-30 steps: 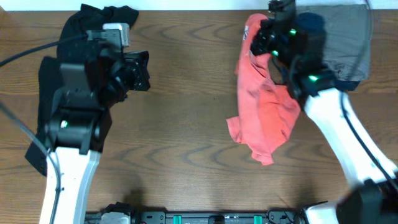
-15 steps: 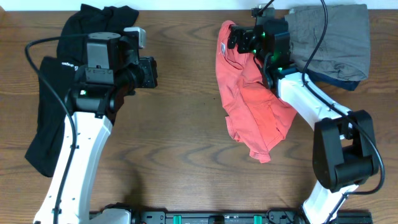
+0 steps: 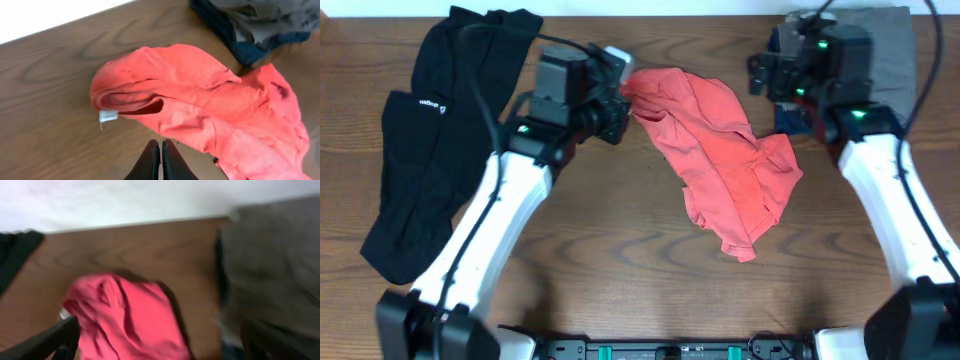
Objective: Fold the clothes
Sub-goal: 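Grasp the red shirt's left edge with the left gripper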
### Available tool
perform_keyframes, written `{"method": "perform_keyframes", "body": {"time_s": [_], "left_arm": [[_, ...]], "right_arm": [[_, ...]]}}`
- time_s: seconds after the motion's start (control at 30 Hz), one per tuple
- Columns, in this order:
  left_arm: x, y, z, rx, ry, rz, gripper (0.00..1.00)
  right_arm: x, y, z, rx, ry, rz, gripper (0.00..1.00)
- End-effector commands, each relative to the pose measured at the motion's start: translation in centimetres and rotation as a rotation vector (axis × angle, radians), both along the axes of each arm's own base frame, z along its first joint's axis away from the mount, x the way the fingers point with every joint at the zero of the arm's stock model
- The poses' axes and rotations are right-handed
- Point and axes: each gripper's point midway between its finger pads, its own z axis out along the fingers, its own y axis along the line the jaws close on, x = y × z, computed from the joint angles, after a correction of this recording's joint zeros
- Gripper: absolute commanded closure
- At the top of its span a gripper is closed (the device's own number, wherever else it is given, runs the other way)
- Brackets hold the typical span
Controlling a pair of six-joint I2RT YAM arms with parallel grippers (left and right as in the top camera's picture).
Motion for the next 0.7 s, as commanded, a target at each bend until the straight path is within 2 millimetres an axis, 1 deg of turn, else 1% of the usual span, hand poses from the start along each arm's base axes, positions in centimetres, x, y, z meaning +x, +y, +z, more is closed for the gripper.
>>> {"method": "perform_keyframes", "body": {"time_s": [0.0, 0.07, 0.13, 0.17, 0.3, 0.37, 0.47, 0.53, 0.57, 0.67], "left_arm": [[0.1, -2.3, -2.3, 0.053, -0.011, -0.095, 0.89], [0.4, -4.0, -3.7, 0.068, -0.018, -0.133, 0.85], [0.8, -5.1, -5.0, 0.08, -0.021, -0.145, 0.83], [1.1, -5.7, -5.9, 0.092, -0.022, -0.148, 0.78], [1.6, -7.2, -9.0, 0.116, -0.005, -0.161, 0.62], [2.0, -7.5, -10.4, 0.121, 0.008, -0.164, 0.57], [2.8, -7.4, -12.3, 0.143, 0.012, -0.147, 0.46], [3.4, -7.2, -13.1, 0.159, 0.005, -0.129, 0.36], [3.7, -7.2, -13.5, 0.167, 0.0, -0.12, 0.34], [4.1, -7.2, -14.2, 0.167, -0.003, -0.109, 0.34]], "right_arm": [[-0.6, -2.4, -0.3, -0.038, 0.03, -0.013, 0.01], [-1.3, -3.7, -1.4, -0.036, 0.082, -0.037, 0.01], [-1.8, -4.2, -2.0, -0.036, 0.115, -0.049, 0.01], [-2.1, -4.4, -2.3, -0.041, 0.135, -0.048, 0.01], [-2.5, -4.4, -2.7, -0.05, 0.154, -0.04, 0.01], [-2.6, -4.4, -2.8, -0.05, 0.158, -0.04, 0.01], [-2.7, -4.4, -3.0, -0.05, 0.167, -0.039, 0.01], [-2.8, -4.4, -3.1, -0.05, 0.173, -0.039, 0.01], [-2.8, -4.4, -3.2, -0.05, 0.177, -0.039, 0.01], [-3.0, -4.4, -3.5, -0.05, 0.189, -0.039, 0.01]]}}
